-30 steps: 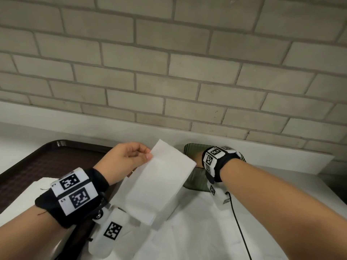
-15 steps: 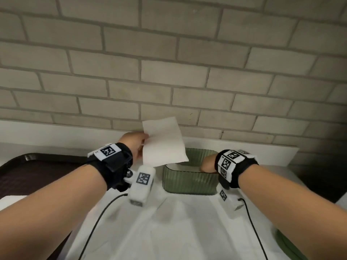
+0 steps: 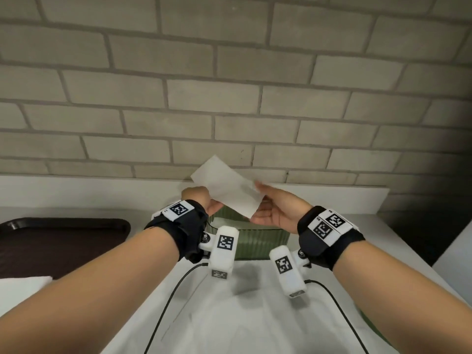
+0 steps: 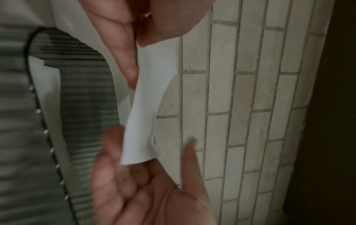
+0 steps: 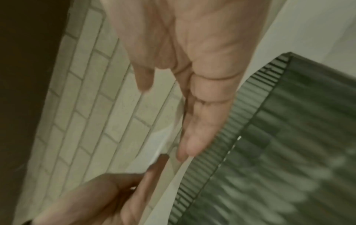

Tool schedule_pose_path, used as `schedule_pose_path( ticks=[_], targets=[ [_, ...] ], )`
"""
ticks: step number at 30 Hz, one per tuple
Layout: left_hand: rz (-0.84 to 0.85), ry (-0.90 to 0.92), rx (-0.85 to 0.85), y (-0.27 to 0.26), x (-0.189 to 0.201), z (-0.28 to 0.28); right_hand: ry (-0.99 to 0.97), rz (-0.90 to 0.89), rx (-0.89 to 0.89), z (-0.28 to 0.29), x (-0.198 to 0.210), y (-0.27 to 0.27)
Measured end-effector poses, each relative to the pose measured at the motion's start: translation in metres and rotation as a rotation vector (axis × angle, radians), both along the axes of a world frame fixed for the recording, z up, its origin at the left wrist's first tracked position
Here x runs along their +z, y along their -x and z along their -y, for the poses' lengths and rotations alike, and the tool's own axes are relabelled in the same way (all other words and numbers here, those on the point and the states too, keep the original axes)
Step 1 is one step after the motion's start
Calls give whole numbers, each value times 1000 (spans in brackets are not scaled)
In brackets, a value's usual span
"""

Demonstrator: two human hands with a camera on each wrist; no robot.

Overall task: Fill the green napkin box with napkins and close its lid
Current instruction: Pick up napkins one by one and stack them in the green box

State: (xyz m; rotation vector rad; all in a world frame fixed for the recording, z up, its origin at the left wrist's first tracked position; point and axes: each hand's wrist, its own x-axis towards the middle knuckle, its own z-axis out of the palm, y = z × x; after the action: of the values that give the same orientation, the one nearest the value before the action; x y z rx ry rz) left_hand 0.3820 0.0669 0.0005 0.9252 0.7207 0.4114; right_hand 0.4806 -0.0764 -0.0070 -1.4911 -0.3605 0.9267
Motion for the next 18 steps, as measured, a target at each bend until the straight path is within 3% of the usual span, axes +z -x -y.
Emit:
schedule_pose_path(
  ticks=[3,7,11,14,18],
  targets=[
    [8,-77,-48,10,0,5,-20,138,-113,-2,-3,4],
    [-194,-565,-183,37,-12,0,42,280,-185,3,-1,-4],
    [-522,-1030,-636,78,-32,-6,183,320,-175,8,1,-11],
    [-690,-1241,-888,98,-58,-1,309,331,-148,7,-3,-18],
    [-703,-1315,-984,108,-80,16,544,360,-63,-8,-8,-22]
  ],
)
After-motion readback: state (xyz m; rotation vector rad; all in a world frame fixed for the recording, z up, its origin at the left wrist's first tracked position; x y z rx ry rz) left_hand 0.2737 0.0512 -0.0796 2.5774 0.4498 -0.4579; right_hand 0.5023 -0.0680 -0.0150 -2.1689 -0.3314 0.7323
